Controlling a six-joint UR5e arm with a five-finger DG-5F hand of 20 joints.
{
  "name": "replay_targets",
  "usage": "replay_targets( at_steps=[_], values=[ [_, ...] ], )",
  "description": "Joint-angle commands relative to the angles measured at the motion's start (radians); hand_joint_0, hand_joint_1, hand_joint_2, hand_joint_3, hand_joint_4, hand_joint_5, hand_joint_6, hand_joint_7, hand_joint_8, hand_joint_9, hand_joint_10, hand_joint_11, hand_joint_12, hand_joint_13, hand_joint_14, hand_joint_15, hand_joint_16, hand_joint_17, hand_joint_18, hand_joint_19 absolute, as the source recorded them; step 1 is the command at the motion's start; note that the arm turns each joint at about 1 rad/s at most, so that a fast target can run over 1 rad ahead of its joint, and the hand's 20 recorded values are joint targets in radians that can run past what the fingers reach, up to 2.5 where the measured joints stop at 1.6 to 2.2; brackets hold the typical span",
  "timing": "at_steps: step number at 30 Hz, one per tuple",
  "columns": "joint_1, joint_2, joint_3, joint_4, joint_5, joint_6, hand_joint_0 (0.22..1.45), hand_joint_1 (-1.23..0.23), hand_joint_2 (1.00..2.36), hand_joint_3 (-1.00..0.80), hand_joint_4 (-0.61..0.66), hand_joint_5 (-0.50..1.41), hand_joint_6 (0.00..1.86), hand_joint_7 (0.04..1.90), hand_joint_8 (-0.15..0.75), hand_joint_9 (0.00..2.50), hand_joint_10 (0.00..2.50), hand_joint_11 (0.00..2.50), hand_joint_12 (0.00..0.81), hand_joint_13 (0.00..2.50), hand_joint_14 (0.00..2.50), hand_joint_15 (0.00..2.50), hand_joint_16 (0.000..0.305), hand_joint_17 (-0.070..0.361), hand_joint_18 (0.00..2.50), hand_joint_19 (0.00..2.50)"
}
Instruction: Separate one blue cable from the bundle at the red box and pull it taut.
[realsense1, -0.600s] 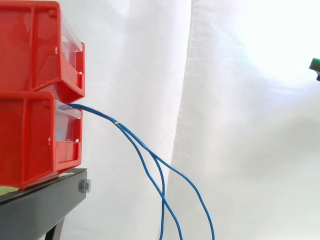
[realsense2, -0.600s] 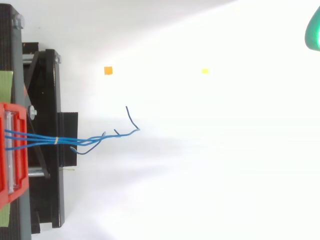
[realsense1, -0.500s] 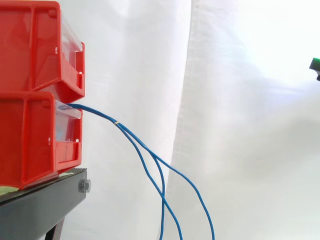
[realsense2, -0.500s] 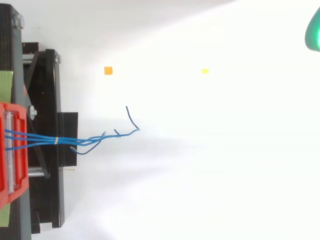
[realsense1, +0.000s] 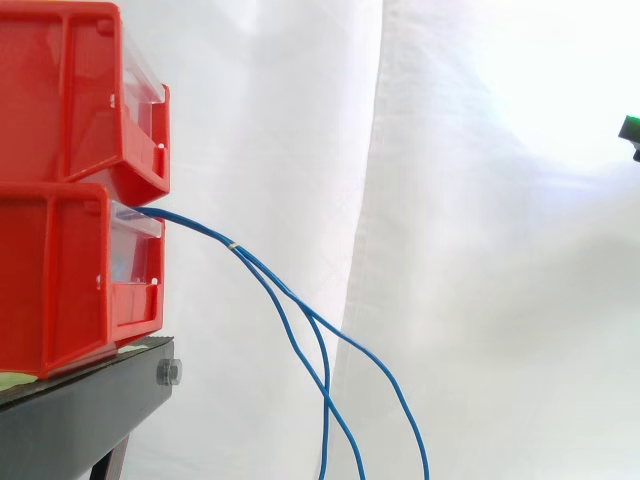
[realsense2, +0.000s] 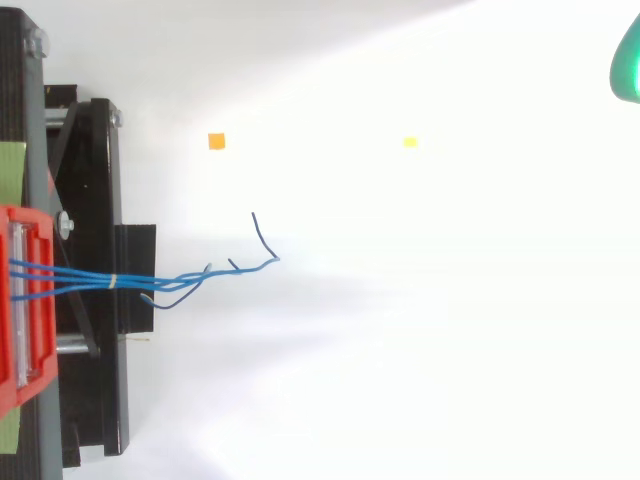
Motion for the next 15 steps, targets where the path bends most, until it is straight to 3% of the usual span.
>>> replay_targets(
  at_steps=[1,6,13,15],
  values=[
    [0.000,-0.001,0.000,0.001,0.000,0.000,0.52,-0.53,1.00,-0.50,0.20,-0.20,0.50,0.84,0.305,0.57,0.01,0.38,0.393,0.53,0.01,0.34,0.056,0.126,0.57,0.71],
    [0.002,-0.003,-0.002,0.031,0.008,-0.003,0.53,-0.53,1.00,-0.50,0.21,-0.20,0.50,0.85,0.305,0.58,0.01,0.40,0.394,0.53,0.01,0.34,0.056,0.125,0.57,0.71],
    [0.014,-0.067,0.000,0.086,0.085,-0.021,0.53,-0.53,1.00,-0.50,0.21,-0.20,0.50,0.84,0.306,0.59,0.01,0.40,0.395,0.53,0.01,0.34,0.055,0.124,0.57,0.72],
    [0.021,-0.083,0.000,0.130,0.109,-0.032,0.53,-0.53,1.00,-0.50,0.21,-0.20,0.50,0.84,0.306,0.59,0.01,0.40,0.394,0.53,0.01,0.34,0.055,0.124,0.57,0.71]
  ],
)
